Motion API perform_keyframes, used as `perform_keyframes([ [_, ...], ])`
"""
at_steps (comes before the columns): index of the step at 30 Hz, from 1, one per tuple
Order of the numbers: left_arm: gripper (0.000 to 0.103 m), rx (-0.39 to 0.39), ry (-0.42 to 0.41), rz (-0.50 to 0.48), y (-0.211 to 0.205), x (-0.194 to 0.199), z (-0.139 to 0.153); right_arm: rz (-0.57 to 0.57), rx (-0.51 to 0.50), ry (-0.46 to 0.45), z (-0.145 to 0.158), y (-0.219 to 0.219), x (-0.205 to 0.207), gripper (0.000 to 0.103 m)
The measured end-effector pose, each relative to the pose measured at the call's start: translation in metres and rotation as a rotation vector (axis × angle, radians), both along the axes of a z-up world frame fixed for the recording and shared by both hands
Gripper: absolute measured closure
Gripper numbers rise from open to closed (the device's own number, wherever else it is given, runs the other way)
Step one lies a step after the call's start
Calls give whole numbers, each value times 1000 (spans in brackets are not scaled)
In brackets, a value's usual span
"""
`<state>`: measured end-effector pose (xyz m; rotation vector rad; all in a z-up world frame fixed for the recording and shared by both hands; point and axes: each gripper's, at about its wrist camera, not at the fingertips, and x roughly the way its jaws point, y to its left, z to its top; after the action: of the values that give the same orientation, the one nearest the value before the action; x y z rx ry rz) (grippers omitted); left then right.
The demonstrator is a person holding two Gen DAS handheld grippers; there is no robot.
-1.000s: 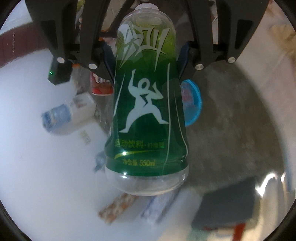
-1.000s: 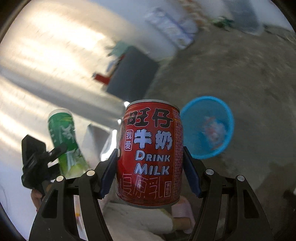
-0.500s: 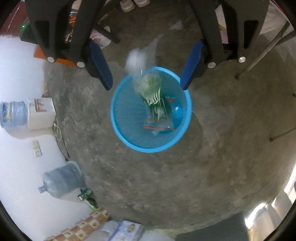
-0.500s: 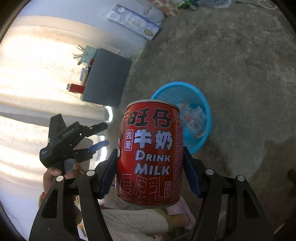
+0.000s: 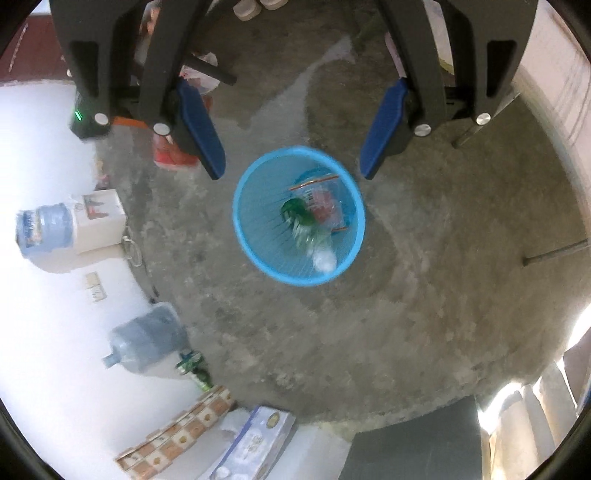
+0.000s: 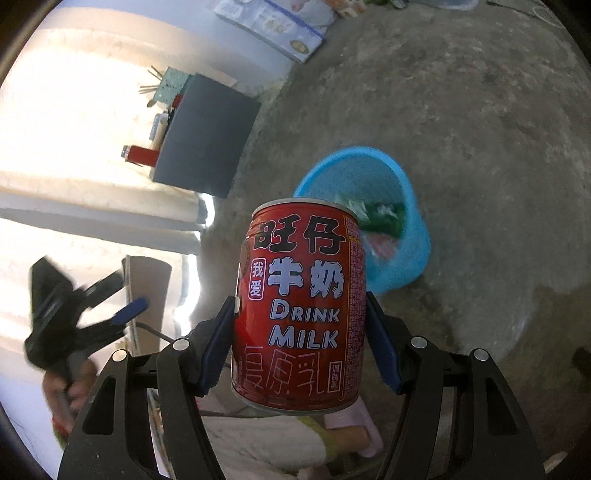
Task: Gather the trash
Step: 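Open the left gripper to drop the green bottle into the wastebasket while the right gripper holds the can, then lower the red can over the wastebasket and open the right gripper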
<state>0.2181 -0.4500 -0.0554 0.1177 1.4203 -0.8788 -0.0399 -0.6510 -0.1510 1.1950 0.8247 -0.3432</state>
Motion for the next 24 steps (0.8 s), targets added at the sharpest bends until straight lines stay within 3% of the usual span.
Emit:
perform_keyframes([
  [5, 30, -81, -13, -8, 46, -11, 36, 26, -31, 28, -10, -6, 23, 40],
  [13, 30, -184, -82, 25, 142, -38, 80, 22, 44, 153, -67, -12, 47, 40],
  [19, 30, -212, -112, 104, 208, -45, 84, 135, -76, 335, -94, -16, 88, 40],
  [24, 30, -222, -144, 163, 243, -54, 84, 313, -281, 483, -112, -10, 141, 40],
])
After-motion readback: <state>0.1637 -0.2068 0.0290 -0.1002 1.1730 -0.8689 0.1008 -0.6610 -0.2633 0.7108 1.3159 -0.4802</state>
